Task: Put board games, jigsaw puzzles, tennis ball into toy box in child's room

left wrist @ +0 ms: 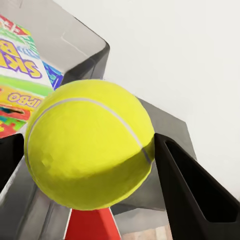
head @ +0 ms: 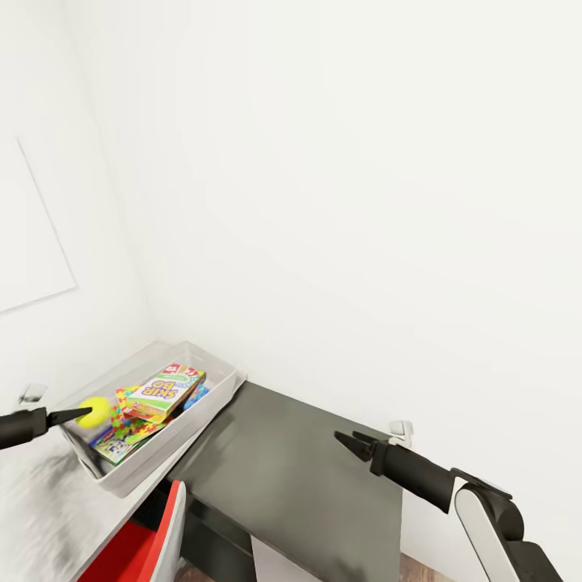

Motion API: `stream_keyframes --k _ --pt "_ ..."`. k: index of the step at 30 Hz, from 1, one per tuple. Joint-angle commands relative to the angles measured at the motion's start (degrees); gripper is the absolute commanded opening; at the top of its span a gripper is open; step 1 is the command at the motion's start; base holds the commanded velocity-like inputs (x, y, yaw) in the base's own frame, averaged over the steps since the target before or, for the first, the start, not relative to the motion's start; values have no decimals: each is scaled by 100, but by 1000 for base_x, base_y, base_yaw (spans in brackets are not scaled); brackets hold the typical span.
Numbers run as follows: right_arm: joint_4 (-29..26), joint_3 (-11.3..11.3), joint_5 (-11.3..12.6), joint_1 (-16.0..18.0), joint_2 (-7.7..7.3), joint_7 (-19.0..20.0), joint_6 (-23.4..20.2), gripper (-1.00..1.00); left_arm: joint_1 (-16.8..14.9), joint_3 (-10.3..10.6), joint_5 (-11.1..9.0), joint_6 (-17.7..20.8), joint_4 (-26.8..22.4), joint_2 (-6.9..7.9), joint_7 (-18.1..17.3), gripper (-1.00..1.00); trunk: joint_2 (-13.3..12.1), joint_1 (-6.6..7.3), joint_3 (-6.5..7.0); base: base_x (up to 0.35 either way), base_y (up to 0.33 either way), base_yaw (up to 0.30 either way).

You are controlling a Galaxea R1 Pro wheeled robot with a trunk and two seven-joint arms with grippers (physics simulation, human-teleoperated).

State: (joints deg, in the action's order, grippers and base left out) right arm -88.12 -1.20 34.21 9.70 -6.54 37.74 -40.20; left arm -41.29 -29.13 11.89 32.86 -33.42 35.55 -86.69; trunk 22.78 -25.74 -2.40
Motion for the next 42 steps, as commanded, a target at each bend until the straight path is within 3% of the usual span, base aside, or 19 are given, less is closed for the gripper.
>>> stream_keyframes --k 1,4,10,13,15,20,23,27,34,42 --pt "-2 -16 25 6 -2 5 -36 100 -22 -30 64 128 -12 2 144 -100 14 -4 -14 0 0 0" --pt "-3 -33 26 6 -5 5 -39 100 -36 -26 72 325 -149 7 569 -100 14 -4 -14 0 0 0" --pt "0 -12 26 6 6 -3 -38 100 -44 0 151 954 -882 -25 1654 -100 14 -4 -21 0 0 0" --pt "3 0 27 6 10 -9 -39 100 -45 36 176 1093 -1119 -42 1993 -100 14 -4 -40 0 0 0" --pt "4 3 26 6 11 -11 -40 100 -45 192 191 1130 -1236 -54 2121 -100 14 -4 -57 0 0 0" --pt "5 6 25 6 4 -5 -40 100 -45 1064 227 1220 -1472 -64 2260 -100 14 -4 -101 0 0 0" --pt "5 6 26 6 4 -4 -40 100 -45 1352 232 1327 -1604 -71 2282 -100 14 -4 -129 0 0 0" --pt "5 4 27 6 1 -4 -40 100 -45 1470 234 1401 -1680 -119 2330 -100 14 -4 -165 0 0 0" --pt "5 -12 32 6 -8 1 -40 100 -45 1508 229 1432 -1725 -246 2855 -100 14 -4 -230 0 0 0" --pt "5 -24 33 6 -13 4 -40 100 -45 1515 234 1441 -1827 -309 2963 -100 14 -4 -304 0 0 0"
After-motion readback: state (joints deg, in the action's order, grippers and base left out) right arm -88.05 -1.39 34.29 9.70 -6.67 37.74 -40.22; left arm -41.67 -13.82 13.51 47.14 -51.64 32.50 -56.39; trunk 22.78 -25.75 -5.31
